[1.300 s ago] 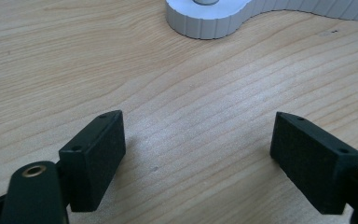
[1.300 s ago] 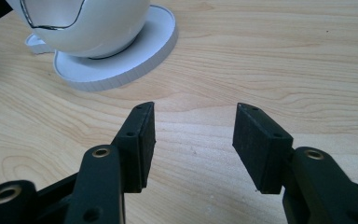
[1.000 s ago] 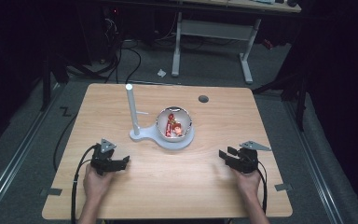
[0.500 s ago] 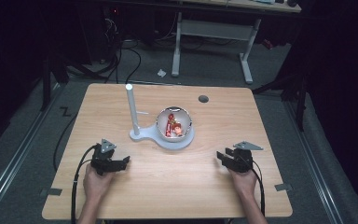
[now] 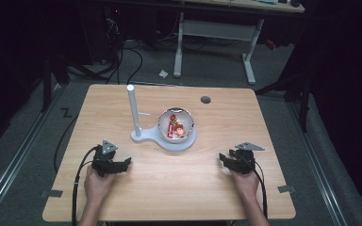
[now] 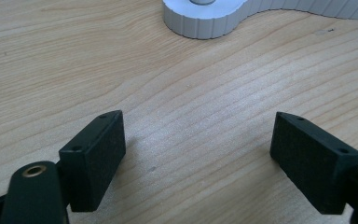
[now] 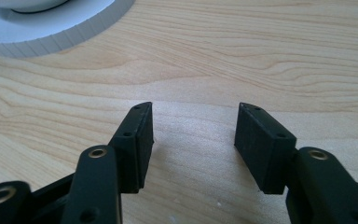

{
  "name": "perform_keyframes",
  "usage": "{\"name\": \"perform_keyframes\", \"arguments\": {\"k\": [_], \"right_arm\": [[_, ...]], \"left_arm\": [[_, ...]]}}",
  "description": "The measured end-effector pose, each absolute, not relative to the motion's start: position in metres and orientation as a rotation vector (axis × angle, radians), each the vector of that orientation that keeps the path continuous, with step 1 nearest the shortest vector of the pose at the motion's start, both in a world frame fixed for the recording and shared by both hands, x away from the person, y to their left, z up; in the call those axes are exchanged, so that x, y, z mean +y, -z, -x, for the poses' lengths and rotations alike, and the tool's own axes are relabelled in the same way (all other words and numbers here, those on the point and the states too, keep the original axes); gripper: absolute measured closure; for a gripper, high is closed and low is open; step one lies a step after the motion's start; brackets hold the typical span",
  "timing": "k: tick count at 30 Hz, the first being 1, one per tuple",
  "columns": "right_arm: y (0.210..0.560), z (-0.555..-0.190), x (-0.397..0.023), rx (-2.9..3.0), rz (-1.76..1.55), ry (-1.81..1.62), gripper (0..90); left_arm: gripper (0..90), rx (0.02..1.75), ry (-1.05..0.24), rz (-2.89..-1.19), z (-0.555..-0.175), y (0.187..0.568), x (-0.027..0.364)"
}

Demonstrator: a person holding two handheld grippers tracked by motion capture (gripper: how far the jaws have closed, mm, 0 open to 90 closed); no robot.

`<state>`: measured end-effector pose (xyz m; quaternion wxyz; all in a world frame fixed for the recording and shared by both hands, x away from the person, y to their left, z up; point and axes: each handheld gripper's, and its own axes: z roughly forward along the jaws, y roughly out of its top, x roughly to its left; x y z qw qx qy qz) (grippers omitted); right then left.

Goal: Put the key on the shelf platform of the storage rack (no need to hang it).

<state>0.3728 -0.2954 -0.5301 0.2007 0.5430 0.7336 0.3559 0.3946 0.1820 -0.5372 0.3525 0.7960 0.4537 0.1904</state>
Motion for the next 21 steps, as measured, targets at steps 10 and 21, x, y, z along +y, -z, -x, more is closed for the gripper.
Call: {"name": "perform_keyframes", "arguments": {"k": [10, 21], "right_arm": [[0.5303, -0.3711, -0.2889, 2.065, -1.459, -0.919, 44.2], [0.5306, -0.3705, -0.2855, 2.068, -1.436, -0.886, 43.9]], "left_arm": [[18.5, 1.174, -0.493, -2.059, -0.3946, 0.5372, 0.182], [18.5, 1.174, -0.494, -2.06, -0.3945, 0.5372, 0.1819]]}}
